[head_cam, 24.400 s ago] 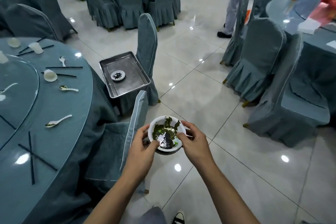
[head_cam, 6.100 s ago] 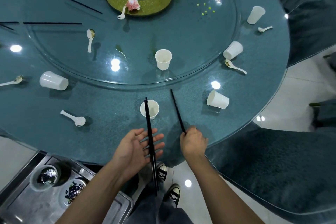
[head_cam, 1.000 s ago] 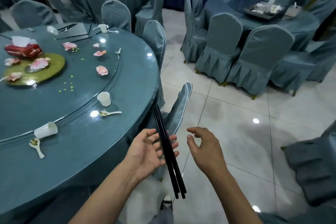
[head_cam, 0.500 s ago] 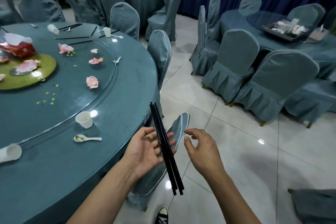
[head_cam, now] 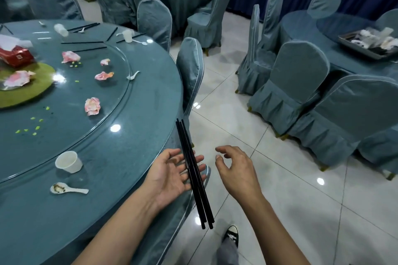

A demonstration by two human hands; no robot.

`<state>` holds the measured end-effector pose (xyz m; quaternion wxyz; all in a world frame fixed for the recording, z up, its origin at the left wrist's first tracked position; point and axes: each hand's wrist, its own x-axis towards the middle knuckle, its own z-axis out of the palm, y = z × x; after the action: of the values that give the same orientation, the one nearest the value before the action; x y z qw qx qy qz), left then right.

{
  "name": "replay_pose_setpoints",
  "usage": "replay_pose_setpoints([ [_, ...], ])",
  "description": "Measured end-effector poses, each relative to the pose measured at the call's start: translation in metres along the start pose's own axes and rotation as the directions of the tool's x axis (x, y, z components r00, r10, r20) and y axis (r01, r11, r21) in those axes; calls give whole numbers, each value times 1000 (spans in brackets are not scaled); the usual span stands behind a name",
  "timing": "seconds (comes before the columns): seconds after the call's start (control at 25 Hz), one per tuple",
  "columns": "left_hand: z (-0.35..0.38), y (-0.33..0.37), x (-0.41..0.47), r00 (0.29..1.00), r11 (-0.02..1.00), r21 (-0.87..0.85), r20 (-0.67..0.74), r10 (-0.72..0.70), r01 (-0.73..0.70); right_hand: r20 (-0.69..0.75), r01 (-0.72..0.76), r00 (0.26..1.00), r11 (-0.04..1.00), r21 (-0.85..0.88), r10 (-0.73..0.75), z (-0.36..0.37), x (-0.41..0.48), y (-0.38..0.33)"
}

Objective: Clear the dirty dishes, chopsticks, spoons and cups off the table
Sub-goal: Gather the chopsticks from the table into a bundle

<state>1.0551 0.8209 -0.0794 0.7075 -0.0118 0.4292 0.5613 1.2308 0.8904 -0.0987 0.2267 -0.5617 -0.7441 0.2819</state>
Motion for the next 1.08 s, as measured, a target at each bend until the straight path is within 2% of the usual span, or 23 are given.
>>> replay_pose_setpoints([
  [0.32, 93, 5, 111, 993, 992, -93, -85, 78, -86, 108, 110, 988, 994, 29, -112, -48, 148, 67],
  [0.68, 169, 20, 198, 978, 979, -127, -154, 139, -159, 189, 179, 964, 983, 50, -186, -85, 267, 114],
  [1.08, 218, 108, 332, 964, 963, -165, -200, 177, -211, 223, 251, 940, 967, 53, -257, -75, 445, 120],
])
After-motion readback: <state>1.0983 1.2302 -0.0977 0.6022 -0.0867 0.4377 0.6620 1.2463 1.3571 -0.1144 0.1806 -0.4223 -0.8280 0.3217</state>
